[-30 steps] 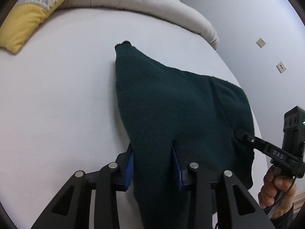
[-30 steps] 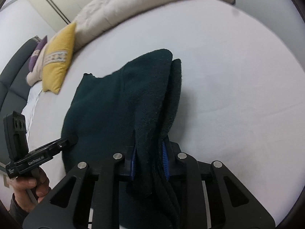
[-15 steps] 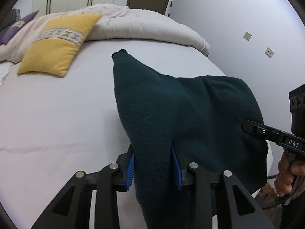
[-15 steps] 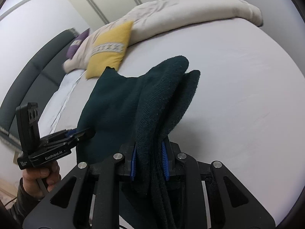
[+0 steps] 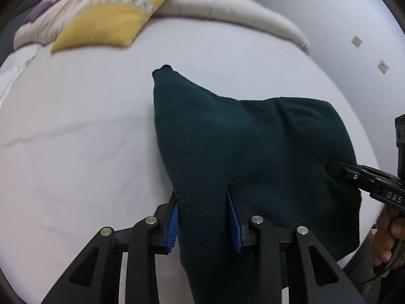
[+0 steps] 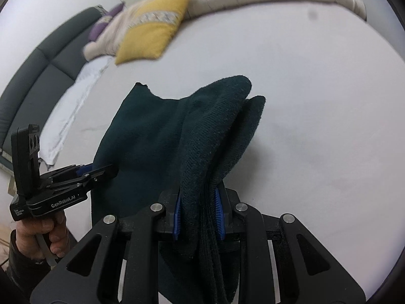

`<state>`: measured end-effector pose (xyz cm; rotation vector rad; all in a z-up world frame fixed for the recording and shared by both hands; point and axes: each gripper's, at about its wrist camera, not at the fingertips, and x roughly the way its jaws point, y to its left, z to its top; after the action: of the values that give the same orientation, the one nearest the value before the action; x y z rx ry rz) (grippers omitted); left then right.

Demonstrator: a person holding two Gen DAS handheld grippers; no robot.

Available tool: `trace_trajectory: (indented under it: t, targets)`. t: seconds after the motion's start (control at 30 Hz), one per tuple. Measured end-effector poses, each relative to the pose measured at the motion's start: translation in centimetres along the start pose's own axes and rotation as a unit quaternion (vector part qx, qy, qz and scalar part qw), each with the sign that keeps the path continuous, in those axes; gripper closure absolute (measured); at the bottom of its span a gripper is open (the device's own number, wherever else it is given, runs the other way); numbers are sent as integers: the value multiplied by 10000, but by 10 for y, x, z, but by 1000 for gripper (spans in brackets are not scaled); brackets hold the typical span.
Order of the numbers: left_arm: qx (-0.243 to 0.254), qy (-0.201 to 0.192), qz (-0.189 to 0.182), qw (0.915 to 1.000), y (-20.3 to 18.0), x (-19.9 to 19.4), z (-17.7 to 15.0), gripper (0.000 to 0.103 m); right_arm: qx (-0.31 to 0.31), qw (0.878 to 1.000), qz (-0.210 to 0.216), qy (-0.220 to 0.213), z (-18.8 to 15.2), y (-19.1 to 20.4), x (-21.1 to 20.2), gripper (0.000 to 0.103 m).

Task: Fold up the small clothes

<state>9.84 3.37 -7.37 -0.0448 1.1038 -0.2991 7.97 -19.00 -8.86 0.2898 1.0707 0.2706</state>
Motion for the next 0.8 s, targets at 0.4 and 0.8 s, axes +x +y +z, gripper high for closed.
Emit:
trace_trajectory:
  t: [0.4,0.8]
  targets:
    - [272,46,434,9987,-3,29,-5,61,448,9986,-120,241,-10,-41,75,82]
    - [28,-438,535,9976,5,-5,-17,51,654,9974,-231,-213,-19,-55,29,60]
